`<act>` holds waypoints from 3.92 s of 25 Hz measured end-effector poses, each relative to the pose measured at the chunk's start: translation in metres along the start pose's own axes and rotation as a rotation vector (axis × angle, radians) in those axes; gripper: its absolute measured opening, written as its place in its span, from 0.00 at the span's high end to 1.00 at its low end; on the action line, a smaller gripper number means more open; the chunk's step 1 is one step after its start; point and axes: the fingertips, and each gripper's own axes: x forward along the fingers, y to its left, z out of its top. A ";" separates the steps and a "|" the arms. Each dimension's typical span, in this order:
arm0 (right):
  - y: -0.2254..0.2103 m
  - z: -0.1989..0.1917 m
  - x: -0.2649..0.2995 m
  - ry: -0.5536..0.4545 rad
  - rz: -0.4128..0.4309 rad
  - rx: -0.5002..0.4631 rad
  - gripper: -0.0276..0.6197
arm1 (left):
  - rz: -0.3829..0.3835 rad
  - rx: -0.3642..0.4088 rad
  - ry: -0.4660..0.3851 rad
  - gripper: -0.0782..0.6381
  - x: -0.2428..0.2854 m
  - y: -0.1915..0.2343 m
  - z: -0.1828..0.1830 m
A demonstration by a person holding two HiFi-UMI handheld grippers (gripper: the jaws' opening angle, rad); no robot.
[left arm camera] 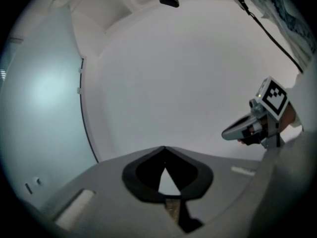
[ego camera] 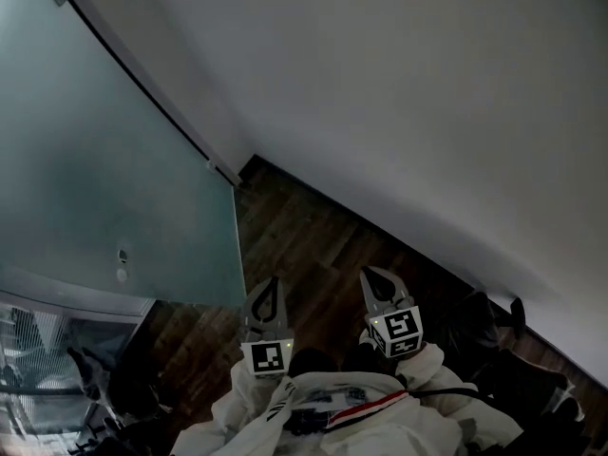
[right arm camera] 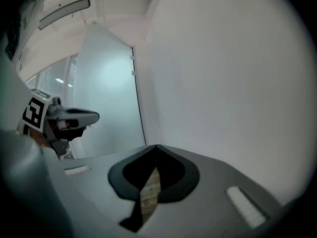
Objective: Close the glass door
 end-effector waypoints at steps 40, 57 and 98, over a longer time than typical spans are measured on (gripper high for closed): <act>0.498 0.031 0.320 0.083 1.000 -0.377 0.67 | 1.003 -0.214 0.250 0.89 -0.225 0.365 -0.180; 0.587 -0.006 0.358 0.180 1.268 -0.502 0.75 | 1.254 -0.232 0.337 0.89 -0.241 0.432 -0.183; 0.743 0.017 0.505 0.128 0.974 -0.389 0.77 | 1.032 -0.231 0.186 0.89 -0.322 0.654 -0.267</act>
